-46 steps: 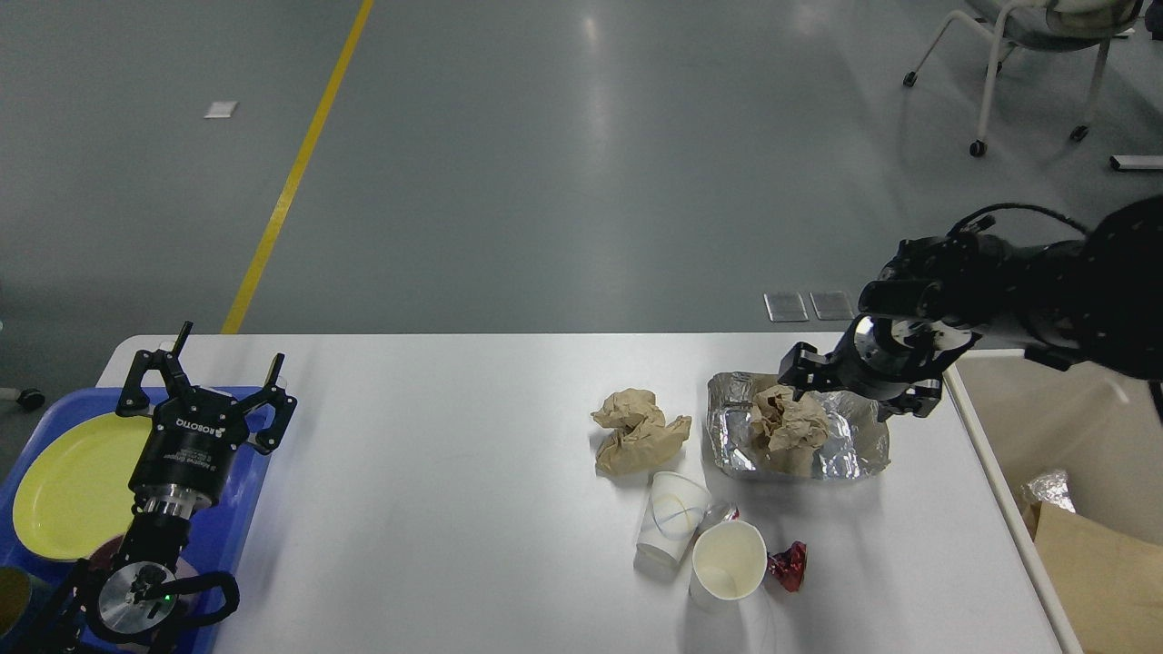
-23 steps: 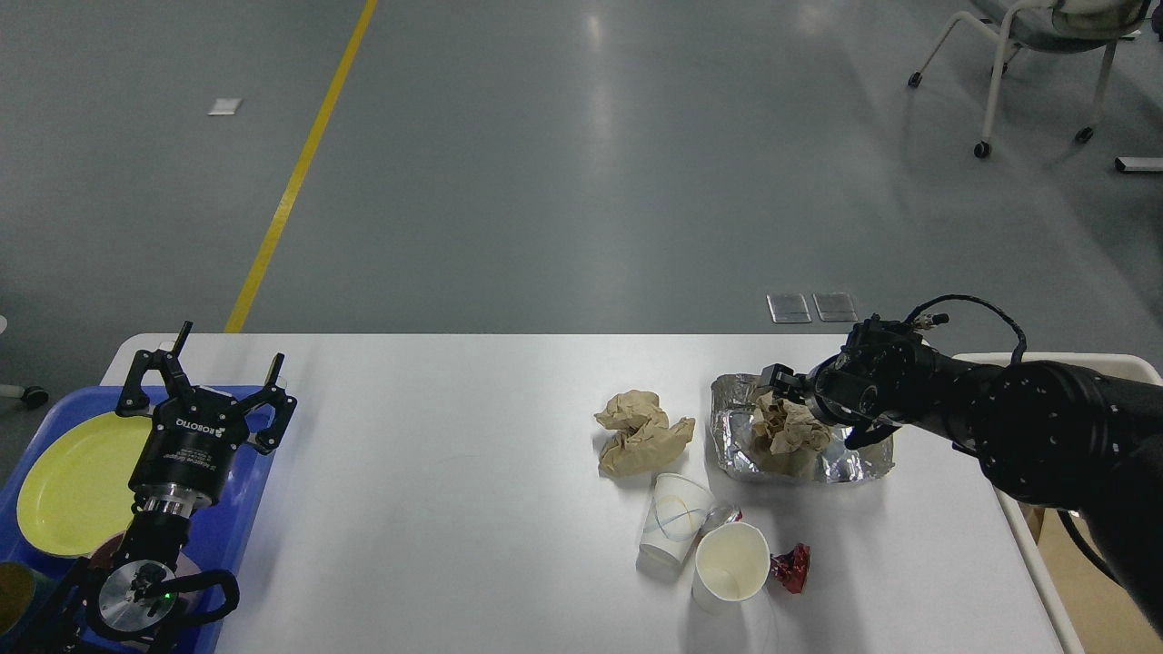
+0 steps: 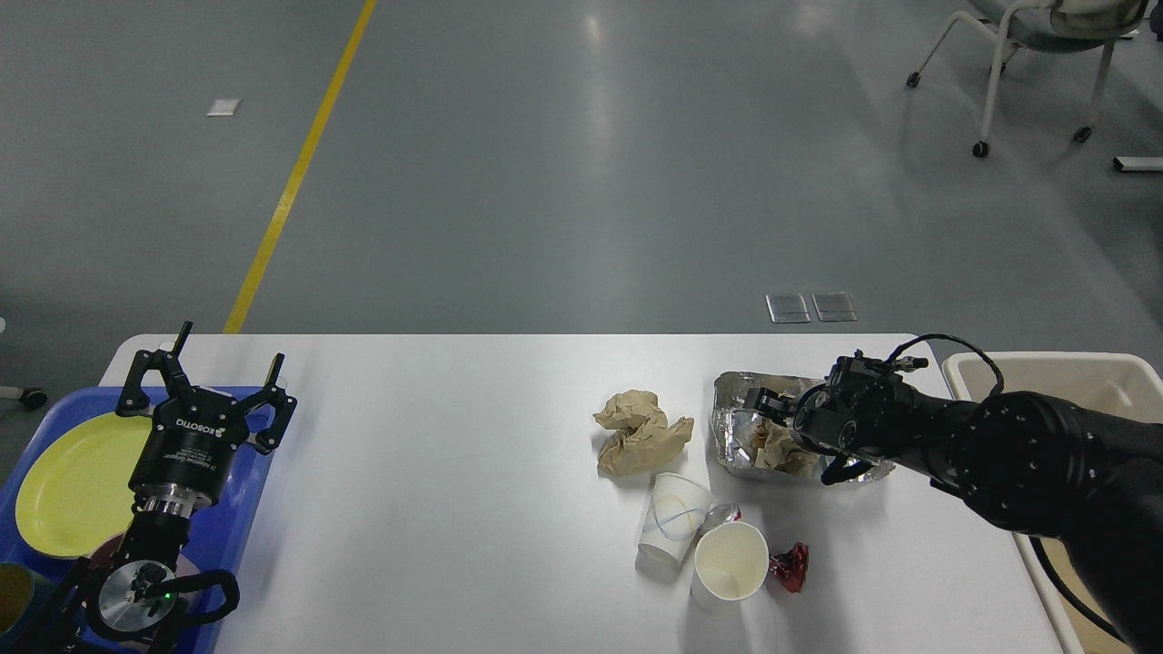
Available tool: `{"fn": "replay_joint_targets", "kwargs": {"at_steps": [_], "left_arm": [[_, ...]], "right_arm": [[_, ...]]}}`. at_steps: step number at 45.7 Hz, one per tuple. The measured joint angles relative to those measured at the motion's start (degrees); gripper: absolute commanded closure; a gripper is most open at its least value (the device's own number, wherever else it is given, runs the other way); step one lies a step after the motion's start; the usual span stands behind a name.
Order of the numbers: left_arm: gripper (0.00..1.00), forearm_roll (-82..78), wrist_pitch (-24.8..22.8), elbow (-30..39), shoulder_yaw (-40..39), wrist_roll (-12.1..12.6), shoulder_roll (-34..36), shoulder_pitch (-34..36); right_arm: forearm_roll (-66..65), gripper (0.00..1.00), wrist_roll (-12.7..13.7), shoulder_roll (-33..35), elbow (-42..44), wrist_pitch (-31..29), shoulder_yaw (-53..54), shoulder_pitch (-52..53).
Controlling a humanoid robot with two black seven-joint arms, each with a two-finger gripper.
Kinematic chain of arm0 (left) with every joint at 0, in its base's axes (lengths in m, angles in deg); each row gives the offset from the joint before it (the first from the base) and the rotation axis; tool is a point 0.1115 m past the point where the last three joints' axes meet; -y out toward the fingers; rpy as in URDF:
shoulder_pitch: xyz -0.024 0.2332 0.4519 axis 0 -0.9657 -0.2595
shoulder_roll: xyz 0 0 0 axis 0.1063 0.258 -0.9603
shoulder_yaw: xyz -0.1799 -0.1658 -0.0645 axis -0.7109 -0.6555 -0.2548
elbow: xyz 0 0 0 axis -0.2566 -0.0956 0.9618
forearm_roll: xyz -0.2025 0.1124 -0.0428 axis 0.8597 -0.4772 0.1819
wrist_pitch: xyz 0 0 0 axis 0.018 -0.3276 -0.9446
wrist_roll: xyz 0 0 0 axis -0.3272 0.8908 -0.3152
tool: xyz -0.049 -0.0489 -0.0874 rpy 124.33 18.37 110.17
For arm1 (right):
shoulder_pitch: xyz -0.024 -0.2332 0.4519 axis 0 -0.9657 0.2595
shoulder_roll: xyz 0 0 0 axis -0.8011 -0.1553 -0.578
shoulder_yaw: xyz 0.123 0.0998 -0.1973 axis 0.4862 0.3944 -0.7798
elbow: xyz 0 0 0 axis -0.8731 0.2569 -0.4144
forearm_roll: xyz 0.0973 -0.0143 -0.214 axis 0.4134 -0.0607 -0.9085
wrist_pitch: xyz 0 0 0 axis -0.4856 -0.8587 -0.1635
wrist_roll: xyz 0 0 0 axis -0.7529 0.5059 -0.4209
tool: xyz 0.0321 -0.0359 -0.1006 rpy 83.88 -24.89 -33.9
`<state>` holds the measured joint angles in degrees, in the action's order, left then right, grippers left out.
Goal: Tidy desktop
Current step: 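Grasp the crumpled paper with the right gripper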
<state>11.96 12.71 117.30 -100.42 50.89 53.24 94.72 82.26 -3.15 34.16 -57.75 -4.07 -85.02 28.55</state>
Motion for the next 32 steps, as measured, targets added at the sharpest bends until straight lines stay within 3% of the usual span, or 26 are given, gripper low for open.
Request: {"fn": "replay_joint_targets", "kwargs": {"at_steps": [8, 9, 32], "left_arm": [[0.04, 0.0, 0.0, 0.0, 0.0, 0.0, 0.0, 0.0], [0.04, 0.0, 0.0, 0.0, 0.0, 0.0, 0.0, 0.0], [0.04, 0.0, 0.0, 0.0, 0.0, 0.1, 0.0, 0.0]], "right_arm": [[0.1, 0.98, 0.1, -0.3, -1.1, 1.1, 0.0, -0.3], [0.2, 1.0, 0.1, -0.3, -1.3, 1.1, 0.0, -0.4], [1.1, 1.0, 0.4, 0.3, -4.4, 1.5, 0.3, 0.6]]}}
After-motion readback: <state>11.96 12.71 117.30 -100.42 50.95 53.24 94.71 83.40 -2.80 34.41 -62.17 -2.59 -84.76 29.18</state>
